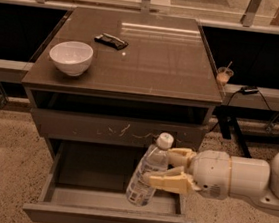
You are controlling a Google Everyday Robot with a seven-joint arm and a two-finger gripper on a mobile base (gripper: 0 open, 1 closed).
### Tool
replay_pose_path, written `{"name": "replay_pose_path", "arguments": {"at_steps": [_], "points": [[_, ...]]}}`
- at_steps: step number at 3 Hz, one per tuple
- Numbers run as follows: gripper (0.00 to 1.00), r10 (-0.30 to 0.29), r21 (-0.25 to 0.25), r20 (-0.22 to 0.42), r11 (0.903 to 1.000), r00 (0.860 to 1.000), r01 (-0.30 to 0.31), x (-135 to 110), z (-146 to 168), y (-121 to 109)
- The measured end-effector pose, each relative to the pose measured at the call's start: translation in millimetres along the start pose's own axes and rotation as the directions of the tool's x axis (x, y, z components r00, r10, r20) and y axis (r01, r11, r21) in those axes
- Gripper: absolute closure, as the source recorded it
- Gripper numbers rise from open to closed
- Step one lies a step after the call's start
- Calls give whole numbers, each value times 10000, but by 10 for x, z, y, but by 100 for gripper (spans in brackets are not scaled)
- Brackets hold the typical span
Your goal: Place blue plastic bottle into middle drawer
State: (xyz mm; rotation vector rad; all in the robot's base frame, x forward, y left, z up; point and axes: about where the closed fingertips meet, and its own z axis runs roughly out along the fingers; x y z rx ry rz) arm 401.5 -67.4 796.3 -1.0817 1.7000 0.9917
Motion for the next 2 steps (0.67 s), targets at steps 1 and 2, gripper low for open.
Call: {"name": "replay_pose_path", "arguments": {"at_steps": [1,2], "points": [[100,-359,398,611,9986,9975,335,36,311,-224],[100,-1220,498,254,9914,9922,1207,516,920,-461]]}}
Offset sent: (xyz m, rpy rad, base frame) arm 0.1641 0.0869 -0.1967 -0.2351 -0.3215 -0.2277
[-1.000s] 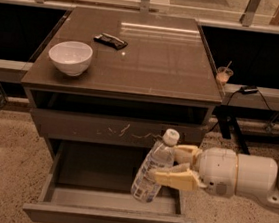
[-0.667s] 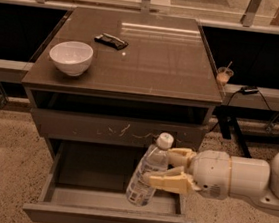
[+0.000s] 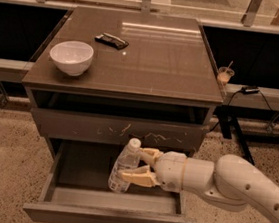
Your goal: Place blue plastic bottle into middle drawer
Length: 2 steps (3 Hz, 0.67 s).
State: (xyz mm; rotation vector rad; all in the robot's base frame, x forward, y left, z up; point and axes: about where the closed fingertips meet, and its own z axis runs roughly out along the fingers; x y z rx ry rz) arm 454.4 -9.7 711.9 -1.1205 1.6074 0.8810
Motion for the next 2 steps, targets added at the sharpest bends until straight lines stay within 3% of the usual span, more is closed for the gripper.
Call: {"name": "replay_pose_path", "arguments": {"at_steps": [1,2], "points": [[100,-263,218,657,9995,9975,249,427,371,-390],[100,-147,157,616,9998,9980,137,439,375,-341]]}}
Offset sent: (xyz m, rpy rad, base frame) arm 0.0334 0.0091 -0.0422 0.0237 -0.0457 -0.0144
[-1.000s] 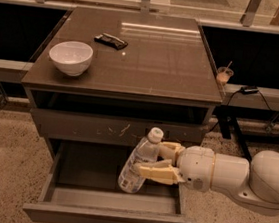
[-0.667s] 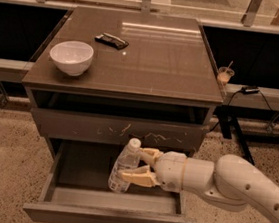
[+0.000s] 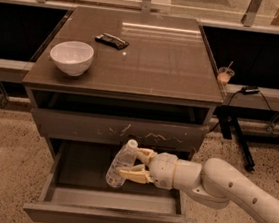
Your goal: Place blue plastic bottle into middle drawer
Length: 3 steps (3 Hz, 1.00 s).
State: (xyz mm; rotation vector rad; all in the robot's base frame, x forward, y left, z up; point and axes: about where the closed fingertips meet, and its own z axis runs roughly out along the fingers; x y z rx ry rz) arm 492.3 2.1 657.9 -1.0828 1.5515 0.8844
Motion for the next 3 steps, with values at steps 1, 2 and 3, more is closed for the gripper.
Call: {"name": "replay_pose_path", "arguments": {"at_steps": [1,2,3], "points": [[100,-257,46,-1424,9996,9895,266,411,213,5],[100,-898,420,-3206,9932,9429,1089,1244,774,-346],[100,-1327,501,-3505,9858,9271,1601,1514,1141,-579]]}}
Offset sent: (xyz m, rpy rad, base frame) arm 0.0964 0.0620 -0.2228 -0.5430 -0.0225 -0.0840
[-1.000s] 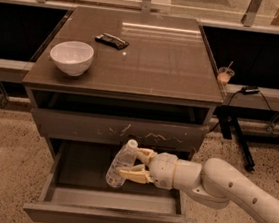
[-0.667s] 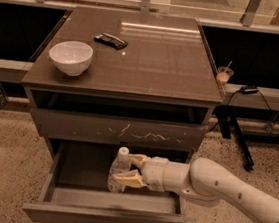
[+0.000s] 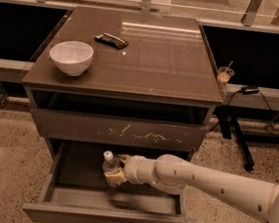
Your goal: Place blue plastic bottle into middle drawer
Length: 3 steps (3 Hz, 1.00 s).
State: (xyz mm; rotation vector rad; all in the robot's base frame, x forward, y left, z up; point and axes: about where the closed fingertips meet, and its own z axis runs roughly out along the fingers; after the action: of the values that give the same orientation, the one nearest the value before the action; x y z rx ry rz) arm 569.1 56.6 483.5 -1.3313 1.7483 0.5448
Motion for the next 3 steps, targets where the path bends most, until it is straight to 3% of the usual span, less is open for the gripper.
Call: {"name": "replay_pose_path", "arguments": {"at_steps": [1,2,3], "points": [[81,-296,-106,560,9995,9980,302,78,293,-76],[50,-206,-160,593,9996,9980,216,108,338,-59],[27,-206,-161,593,9996,9980,216,108,338,-59]]}}
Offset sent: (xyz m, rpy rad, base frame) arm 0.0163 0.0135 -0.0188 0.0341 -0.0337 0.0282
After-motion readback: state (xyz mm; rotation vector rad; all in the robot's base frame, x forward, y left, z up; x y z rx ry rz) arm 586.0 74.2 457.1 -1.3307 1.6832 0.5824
